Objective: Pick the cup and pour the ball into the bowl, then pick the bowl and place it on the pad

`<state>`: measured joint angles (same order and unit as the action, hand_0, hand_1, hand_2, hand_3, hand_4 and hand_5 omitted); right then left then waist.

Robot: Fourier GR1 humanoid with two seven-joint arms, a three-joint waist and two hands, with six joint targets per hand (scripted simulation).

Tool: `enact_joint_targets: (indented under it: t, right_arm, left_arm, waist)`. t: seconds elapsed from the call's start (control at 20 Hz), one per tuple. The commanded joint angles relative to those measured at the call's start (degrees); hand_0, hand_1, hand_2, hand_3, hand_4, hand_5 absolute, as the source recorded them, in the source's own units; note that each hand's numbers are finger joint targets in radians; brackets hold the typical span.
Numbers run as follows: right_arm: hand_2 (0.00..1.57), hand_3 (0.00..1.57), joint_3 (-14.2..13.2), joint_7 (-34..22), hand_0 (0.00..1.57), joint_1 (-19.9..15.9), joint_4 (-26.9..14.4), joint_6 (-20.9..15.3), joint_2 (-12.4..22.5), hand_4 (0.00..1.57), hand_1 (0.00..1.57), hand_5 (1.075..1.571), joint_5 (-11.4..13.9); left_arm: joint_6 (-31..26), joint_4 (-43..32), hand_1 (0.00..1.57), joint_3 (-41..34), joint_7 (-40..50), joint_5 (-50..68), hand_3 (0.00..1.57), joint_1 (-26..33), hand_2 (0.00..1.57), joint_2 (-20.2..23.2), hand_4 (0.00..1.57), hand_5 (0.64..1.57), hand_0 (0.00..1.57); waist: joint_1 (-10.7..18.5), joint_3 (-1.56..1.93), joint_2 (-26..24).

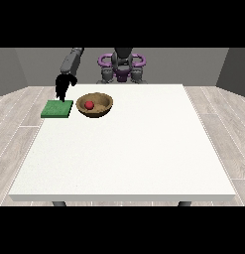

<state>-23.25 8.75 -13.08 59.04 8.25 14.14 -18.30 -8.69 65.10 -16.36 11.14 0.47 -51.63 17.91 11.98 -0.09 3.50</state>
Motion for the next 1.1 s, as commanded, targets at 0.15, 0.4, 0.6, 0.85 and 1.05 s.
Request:
enact_joint_targets:
  t: [0.15, 0.4, 0.6, 0.85, 1.05]
  right_arm:
    - [0.00, 0.00, 0.2, 8.4, 0.00, -3.4, -9.0, -1.6, -2.7, 0.69, 0.00, 1.566, 1.7]
    - [0.00, 0.00, 1.8, 15.3, 0.00, -6.2, -16.4, 0.6, -3.8, 0.57, 0.00, 1.559, 3.1]
    - [0.00, 0.00, 1.5, 15.8, 0.00, -8.2, -21.5, 2.2, -1.9, 0.53, 0.00, 1.553, 2.8]
    - [0.00, 0.00, -0.1, 20.9, 0.00, -11.1, -26.3, 3.7, 0.6, 0.48, 0.00, 1.548, 2.2]
    - [0.00, 0.00, 0.7, 20.8, 0.00, -11.7, -24.8, 1.1, -1.3, 0.45, 0.00, 1.546, 2.8]
  left_arm:
    - [-9.0, 1.9, 0.00, -4.9, -0.4, 8.2, 0.00, 3.2, 0.00, 6.5, 0.99, 1.561, 0.00]
    - [-7.4, 5.3, 0.00, -5.0, 0.8, 8.9, 0.00, 4.8, 0.00, 7.5, 1.01, 1.536, 0.00]
    - [-7.8, 6.6, 0.00, -6.9, 2.8, 11.2, 0.00, 5.6, 0.00, 10.6, 1.01, 1.532, 0.00]
    - [-9.6, 9.9, 0.00, -7.6, 2.0, 13.8, 0.00, 8.7, 0.00, 11.4, 1.02, 1.536, 0.00]
    - [-12.2, 8.5, 0.00, -9.5, 2.8, 16.0, 0.00, 7.1, 0.00, 15.3, 1.02, 1.540, 0.00]
  waist:
    - [1.3, 0.13, 4.1]
    - [-1.0, 0.15, 5.8]
    - [-2.6, 0.16, 5.9]
    - [-1.5, 0.16, 8.5]
    - [-0.6, 0.15, 10.0]
